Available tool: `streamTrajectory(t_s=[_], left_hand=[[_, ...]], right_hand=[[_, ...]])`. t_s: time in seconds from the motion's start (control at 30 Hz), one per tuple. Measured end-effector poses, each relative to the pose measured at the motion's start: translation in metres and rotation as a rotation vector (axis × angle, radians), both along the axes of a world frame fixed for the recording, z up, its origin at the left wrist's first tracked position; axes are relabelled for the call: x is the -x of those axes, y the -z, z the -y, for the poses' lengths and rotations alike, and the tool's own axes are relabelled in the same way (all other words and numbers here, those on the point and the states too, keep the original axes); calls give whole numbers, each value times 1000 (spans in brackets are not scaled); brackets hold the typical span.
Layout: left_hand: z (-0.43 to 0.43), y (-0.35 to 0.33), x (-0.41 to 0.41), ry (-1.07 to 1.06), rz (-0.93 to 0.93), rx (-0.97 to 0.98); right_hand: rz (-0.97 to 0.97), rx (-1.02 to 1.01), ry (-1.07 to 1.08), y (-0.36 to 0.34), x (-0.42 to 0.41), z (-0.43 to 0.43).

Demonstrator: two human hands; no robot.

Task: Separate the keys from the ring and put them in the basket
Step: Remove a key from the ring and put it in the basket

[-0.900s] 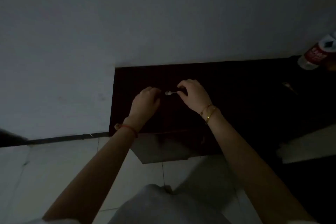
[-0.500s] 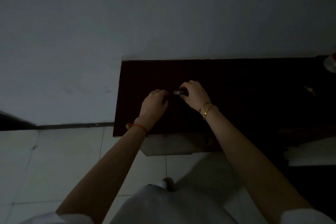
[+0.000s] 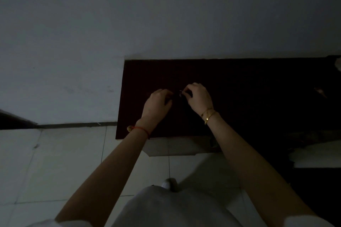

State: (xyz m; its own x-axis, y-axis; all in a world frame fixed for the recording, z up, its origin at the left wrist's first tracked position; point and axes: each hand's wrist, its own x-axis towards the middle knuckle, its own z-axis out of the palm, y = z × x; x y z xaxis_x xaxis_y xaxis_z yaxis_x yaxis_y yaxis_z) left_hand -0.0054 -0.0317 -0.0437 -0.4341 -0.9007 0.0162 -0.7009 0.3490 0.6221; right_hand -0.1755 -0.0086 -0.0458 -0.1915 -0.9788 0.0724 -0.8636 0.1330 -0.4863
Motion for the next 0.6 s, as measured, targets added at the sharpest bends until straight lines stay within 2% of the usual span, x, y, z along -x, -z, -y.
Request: streamTrajectory(t_s=[0.37,0.5,0.6], left_hand=[[-8,-5,21,65,-178,-99],[-16,-11,32,85,-253,-158],[-22,-16,37,106,-319,-195]], right_hand=[[442,163,190,-27,3,-25],[640,157,269,-38,6,-37],[682,178,299,-40,7,-47]])
